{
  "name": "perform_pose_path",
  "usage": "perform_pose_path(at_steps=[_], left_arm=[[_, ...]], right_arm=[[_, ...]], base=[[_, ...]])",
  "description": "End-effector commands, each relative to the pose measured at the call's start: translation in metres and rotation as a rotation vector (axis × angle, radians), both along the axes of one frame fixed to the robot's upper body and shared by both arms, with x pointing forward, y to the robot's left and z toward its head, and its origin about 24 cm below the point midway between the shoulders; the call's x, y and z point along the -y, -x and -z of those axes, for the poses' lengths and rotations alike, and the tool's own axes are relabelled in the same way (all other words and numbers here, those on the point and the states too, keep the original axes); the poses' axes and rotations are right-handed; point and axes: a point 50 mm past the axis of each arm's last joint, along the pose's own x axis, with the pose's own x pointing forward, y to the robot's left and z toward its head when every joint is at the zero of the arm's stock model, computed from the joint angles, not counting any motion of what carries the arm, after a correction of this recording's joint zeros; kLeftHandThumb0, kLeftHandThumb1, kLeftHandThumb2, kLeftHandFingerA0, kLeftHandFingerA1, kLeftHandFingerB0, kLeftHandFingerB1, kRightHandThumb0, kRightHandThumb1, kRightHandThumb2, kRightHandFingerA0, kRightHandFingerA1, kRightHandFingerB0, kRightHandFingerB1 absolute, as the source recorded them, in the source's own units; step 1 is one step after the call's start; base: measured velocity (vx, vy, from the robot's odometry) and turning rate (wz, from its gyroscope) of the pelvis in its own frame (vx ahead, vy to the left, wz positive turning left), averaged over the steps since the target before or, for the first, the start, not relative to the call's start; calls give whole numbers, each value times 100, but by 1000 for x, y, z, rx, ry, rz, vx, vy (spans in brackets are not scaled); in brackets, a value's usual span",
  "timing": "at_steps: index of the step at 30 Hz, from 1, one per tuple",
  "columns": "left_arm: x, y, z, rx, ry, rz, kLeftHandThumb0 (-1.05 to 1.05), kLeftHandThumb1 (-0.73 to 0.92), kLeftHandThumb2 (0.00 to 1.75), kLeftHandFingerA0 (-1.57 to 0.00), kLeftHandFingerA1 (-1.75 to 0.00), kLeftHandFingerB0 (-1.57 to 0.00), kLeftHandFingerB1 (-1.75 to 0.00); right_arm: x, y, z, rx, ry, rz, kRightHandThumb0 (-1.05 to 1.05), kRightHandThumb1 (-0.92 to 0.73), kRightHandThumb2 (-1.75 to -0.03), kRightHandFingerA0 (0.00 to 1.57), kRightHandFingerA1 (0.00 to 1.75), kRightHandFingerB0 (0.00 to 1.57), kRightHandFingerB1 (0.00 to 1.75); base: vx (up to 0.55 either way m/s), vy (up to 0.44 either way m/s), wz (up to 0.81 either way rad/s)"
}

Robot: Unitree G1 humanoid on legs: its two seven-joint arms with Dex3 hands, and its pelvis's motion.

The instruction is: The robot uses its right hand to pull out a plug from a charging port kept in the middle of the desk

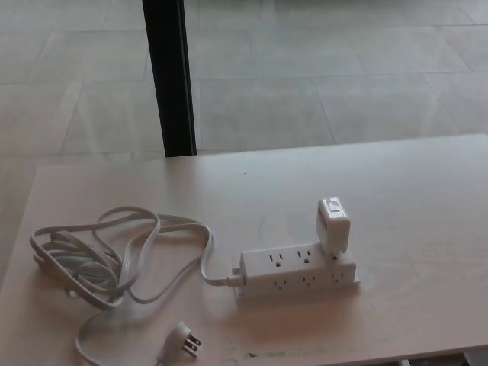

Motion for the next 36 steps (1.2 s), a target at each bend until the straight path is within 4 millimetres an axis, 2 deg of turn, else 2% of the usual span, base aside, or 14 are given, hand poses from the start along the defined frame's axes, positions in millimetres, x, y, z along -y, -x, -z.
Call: perform_pose_path(at_steps=[1, 8, 9, 11, 13, 16, 17, 19, 23, 24, 25, 34, 35, 36], left_arm=[[-27, -1, -22, 140, -31, -129, -85, 92, 83, -76, -55, -50, -45], [-26, 1, -20, 134, -21, -135, -86, 92, 84, -80, -59, -51, -45], [-27, 1, -20, 135, -19, -140, -84, 92, 81, -78, -59, -50, -44], [-25, 2, -19, 128, -19, -140, -86, 92, 83, -80, -59, -49, -44], [-25, 2, -19, 134, -18, -142, -84, 92, 79, -80, -59, -54, -45], [-25, 2, -19, 141, -17, -140, -85, 92, 82, -78, -57, -51, -44], [-25, 2, -19, 149, -4, -153, -77, 78, 118, -75, -66, -47, -55], [-25, 2, -19, 141, -11, -143, -87, 92, 82, -75, -55, -51, -44], [-25, 3, -18, 140, -16, -135, -86, 92, 82, -75, -55, -51, -44], [-25, 5, -18, 136, -16, -139, -78, 79, 119, -74, -65, -47, -55], [-25, 6, -18, 144, -9, -143, -88, 92, 81, -78, -60, -50, -44], [-25, 5, -17, 139, -5, -152, -88, 92, 84, -80, -59, -51, -44], [-25, 5, -18, 139, -8, -143, -80, 81, 119, -75, -66, -47, -55], [-25, 5, -18, 144, -9, -141, -88, 92, 85, -80, -59, -49, -44]], right_arm=[[34, -31, -58, 355, 87, 120, -66, -52, -56, 79, 76, 40, 57], [34, -111, -131, 470, 208, -132, -80, -55, -58, 83, 72, 22, 52], [30, -125, -144, 497, 219, -166, -86, -43, -88, 76, 74, 18, 58], [24, -147, -166, 554, 238, -215, -88, -44, -91, 87, 73, 26, 62], [10, -176, -191, 608, 256, -274, -80, -60, -57, 87, 64, 33, 43], [-13, -210, -222, 662, 300, -382, -74, -63, -60, 76, 62, 27, 30], [-32, -228, -238, 707, 310, -452, -68, -65, -60, 76, 60, 25, 30], [-52, -244, -251, 753, 318, -546, -68, -64, -60, 77, 66, 27, 31], [-73, -258, -263, 759, 340, -651, -74, -63, -60, 79, 68, 31, 31], [-94, -268, -269, 754, 352, -772, -77, -63, -60, 80, 64, 35, 32], [-110, -274, -274, 744, 354, -868, -76, -62, -60, 77, 65, 35, 32], [-183, -302, -271, 624, 395, -1206, -75, -54, -57, 82, 84, 33, 32], [-192, -304, -267, 602, 413, -1249, -76, -44, -82, 80, 96, 27, 44], [-202, -305, -262, 564, 453, -1299, -78, -45, -83, 82, 97, 28, 44]], base=[[0, 0, 0], [0, 0, 0], [0, 0, 0], [0, 0, 0], [0, 0, 0], [0, 0, 0], [0, 0, 0], [0, 0, 0], [0, 0, 0], [0, 0, 0], [0, 0, 0], [0, 0, 0], [0, 0, 0], [0, 0, 0]])
